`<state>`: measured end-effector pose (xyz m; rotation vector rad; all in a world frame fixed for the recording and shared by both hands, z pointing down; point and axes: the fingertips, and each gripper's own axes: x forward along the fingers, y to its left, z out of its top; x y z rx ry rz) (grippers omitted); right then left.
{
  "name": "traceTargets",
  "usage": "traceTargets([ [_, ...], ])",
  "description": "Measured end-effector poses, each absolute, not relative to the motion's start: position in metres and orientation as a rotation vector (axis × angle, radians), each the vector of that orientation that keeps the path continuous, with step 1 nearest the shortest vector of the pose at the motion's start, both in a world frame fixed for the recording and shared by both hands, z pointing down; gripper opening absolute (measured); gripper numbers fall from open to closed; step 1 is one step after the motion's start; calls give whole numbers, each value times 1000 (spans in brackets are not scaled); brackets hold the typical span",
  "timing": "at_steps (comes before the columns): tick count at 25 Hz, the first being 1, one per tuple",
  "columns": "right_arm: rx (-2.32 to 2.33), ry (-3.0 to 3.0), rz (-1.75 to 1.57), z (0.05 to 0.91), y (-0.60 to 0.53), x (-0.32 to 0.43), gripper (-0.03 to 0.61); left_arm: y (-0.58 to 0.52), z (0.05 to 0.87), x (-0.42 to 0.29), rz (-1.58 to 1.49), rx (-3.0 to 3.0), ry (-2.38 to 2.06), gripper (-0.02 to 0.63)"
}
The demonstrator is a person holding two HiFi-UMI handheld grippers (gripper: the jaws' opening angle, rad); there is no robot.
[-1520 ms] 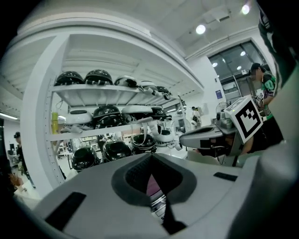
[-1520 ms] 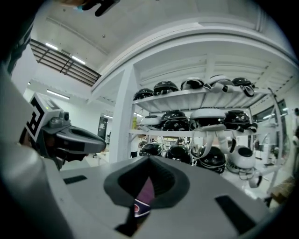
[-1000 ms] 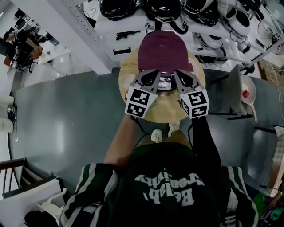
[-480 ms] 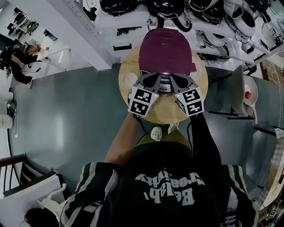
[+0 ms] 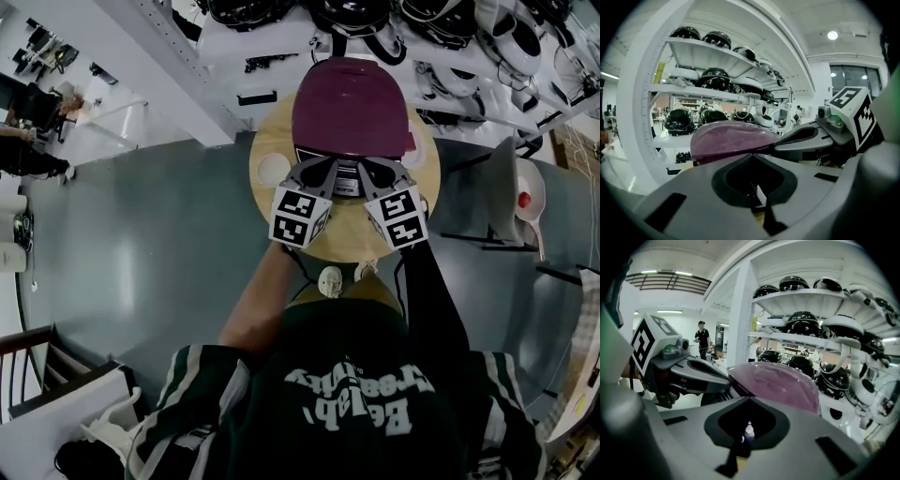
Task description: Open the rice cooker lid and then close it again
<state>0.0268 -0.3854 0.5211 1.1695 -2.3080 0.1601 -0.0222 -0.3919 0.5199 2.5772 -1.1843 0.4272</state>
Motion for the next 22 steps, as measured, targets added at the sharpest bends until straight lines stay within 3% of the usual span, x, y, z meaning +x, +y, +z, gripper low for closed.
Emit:
traceTargets([
  [22,1234,-2292,116,523,-382,25,3,-389,523,-25,400,2557,-1161,-6],
])
